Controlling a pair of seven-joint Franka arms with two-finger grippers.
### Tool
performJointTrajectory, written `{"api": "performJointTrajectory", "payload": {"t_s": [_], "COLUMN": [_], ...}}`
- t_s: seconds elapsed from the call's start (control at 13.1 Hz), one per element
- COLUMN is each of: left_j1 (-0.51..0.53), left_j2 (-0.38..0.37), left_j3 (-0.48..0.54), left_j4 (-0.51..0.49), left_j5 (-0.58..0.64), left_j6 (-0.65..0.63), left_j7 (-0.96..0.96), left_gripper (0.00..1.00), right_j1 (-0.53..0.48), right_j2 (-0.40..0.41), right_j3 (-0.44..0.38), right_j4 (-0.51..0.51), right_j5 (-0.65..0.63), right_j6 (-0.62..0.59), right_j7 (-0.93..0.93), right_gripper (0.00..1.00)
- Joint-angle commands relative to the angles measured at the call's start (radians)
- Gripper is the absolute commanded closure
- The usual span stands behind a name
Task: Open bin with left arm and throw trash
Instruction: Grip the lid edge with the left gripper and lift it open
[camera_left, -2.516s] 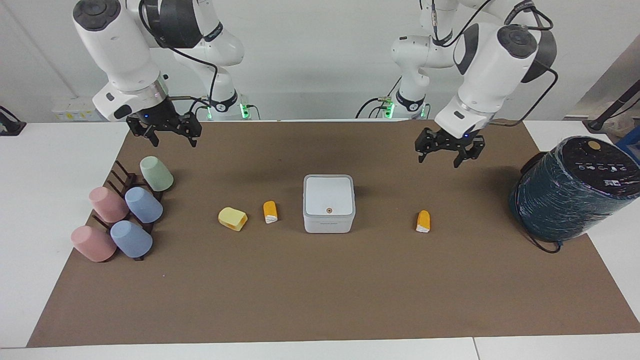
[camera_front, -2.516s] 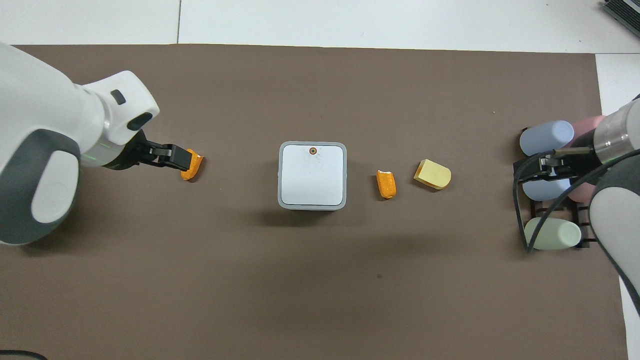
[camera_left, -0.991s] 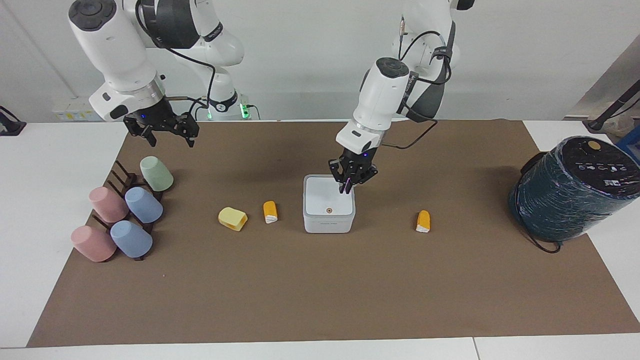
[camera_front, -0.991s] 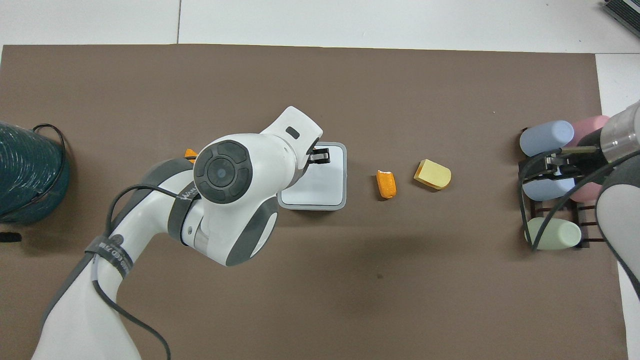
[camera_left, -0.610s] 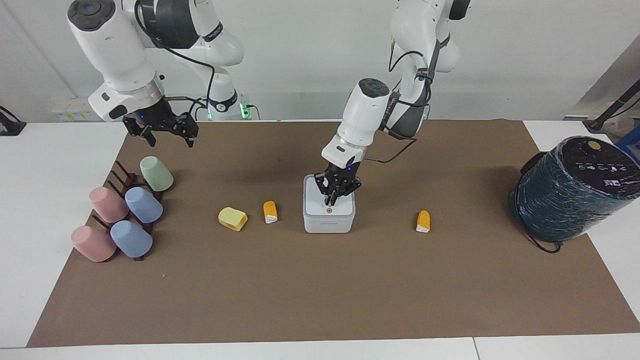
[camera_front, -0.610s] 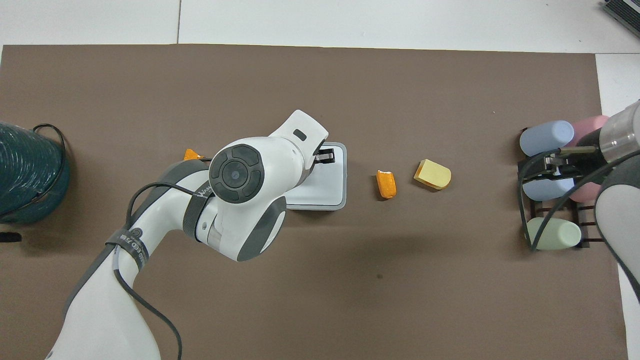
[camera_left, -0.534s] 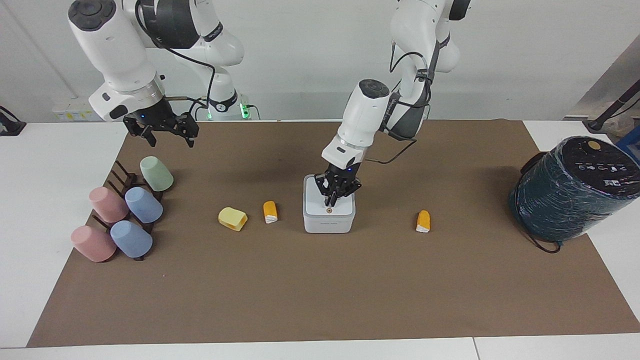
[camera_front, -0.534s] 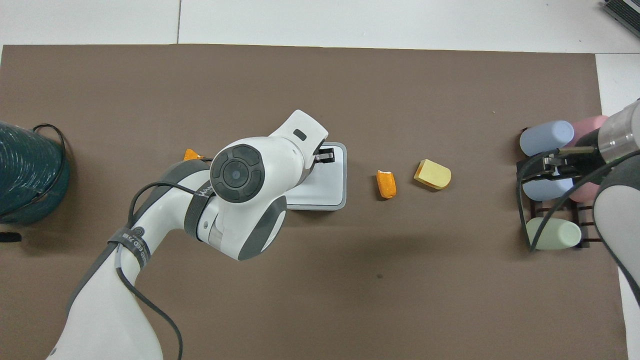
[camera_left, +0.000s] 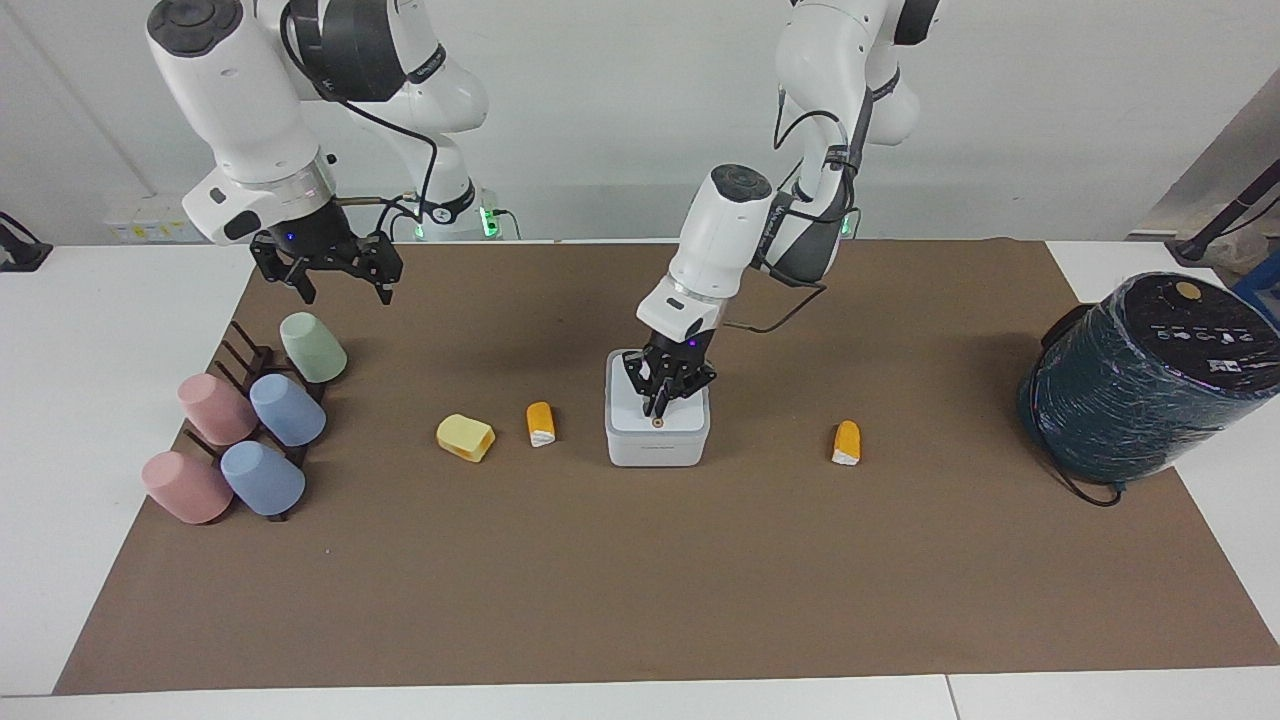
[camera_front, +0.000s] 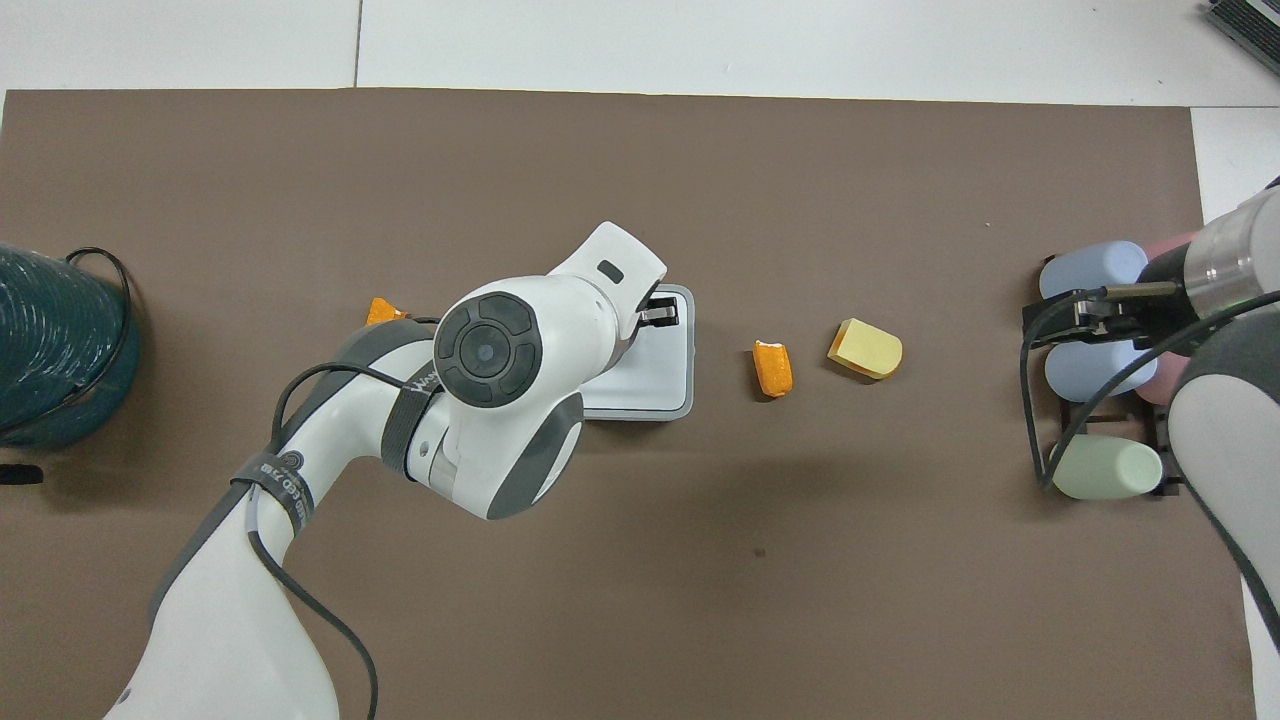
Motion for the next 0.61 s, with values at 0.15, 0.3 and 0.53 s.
{"api": "performJointTrajectory", "payload": {"t_s": [0.15, 0.3, 0.53], "left_j1": [0.043, 0.098, 0.198], "left_j2": [0.008, -0.004, -0.013], "left_j3": [0.022, 0.020, 0.022], "left_j4": [0.217, 0.241, 0.238], "left_j5": [-0.006, -0.005, -0.006], "left_j6": [-0.380, -0.431, -0.475], "left_j7": [0.013, 0.049, 0.211], "left_gripper": [0.81, 0.80, 0.79], "right_j1": [-0.003, -0.003, 0.020], "right_j2": [-0.010, -0.012, -0.006], "right_j3": [0.005, 0.005, 0.005], "right_j4": [-0.048, -0.101, -0.176], "right_j5": [0.008, 0.008, 0.008], "right_j6": [0.062, 0.120, 0.220], "right_j7": [0.014, 0.014, 0.014], "right_gripper": [0.00, 0.00, 0.00]}}
